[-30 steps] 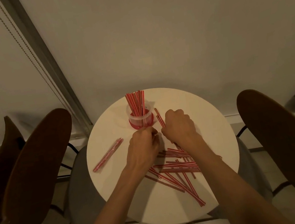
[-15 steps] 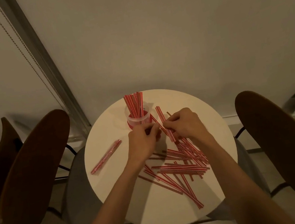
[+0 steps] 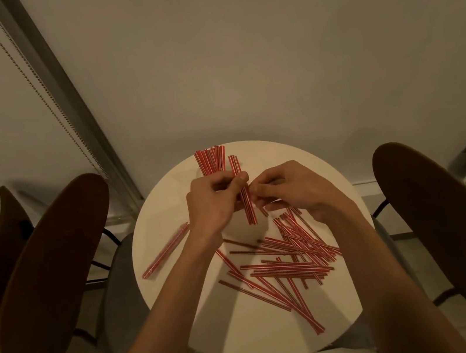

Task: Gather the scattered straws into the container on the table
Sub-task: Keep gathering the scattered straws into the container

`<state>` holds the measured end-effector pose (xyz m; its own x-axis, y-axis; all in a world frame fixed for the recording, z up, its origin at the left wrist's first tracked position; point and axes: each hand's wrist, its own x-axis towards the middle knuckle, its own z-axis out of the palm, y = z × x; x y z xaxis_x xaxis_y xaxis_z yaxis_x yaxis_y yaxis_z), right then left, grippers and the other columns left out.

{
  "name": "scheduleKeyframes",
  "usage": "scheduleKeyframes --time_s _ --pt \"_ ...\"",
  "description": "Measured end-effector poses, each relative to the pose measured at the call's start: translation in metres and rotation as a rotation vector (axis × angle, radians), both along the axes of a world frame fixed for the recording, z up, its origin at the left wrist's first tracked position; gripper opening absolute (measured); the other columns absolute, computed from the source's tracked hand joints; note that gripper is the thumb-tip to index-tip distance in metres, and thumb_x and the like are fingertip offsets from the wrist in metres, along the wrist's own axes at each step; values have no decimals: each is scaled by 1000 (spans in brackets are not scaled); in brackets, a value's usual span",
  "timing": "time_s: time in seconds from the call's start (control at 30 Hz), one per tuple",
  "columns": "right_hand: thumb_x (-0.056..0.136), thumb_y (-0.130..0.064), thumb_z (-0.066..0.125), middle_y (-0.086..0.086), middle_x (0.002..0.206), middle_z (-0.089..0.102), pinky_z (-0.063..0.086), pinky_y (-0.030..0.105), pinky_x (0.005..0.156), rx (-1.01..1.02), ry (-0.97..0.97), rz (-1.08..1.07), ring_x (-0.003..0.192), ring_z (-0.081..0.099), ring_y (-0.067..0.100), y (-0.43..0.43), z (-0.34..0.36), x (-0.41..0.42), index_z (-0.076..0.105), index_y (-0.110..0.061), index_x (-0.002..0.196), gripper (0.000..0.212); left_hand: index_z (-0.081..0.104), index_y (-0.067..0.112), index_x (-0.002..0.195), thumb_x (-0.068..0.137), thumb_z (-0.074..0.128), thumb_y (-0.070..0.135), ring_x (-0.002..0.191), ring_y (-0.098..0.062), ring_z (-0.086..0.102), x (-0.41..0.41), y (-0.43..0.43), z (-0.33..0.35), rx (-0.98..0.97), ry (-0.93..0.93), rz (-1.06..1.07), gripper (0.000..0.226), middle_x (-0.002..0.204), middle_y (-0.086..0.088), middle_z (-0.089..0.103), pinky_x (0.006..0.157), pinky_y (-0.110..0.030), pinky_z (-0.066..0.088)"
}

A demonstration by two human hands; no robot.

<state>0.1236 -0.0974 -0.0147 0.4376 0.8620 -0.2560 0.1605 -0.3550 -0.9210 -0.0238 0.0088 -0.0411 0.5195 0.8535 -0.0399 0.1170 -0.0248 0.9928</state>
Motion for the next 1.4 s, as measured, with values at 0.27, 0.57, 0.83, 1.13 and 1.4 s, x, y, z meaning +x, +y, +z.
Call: scheduleKeyframes --time_s 0.27,0.57,0.83,1.13,1.4 --pt "75 -25 99 -3 130 73 59 40 100 -80 -278 -39 115 72 17 32 -24 -1 65 -18 140 74 86 21 103 94 85 30 79 -20 82 -5 53 34 132 -37 157 13 89 3 83 76 -45 70" --pt "66 -39 101 -2 147 64 44 22 93 -29 -383 -24 124 64 14 69 -35 -25 47 -16 155 107 84 15 97 94 85 26 74 -21 79 19 86 22 338 86 185 12 84 3 78 74 -44 69" --pt "73 -40 97 0 145 68 54 31 101 -50 -467 -27 128 68 24 82 -45 -26 50 -16 154 97 85 13 93 94 84 37 78 -24 76 31 87 5 510 443 158 25 84 -5 81 71 -33 54" --pt "73 -28 97 5 147 65 54 32 99 -113 -508 21 131 65 26 74 -34 -11 48 -12 156 98 85 9 96 92 82 49 86 -30 74 31 83 17 623 607 120 40 89 -11 81 76 -38 60" --pt "89 -36 84 3 119 74 54 33 87 -273 -622 -174 111 70 24 41 -29 34 69 -18 126 44 79 12 103 103 72 30 82 -19 73 28 15 29 798 424 12 19 93 -3 79 77 -38 62"
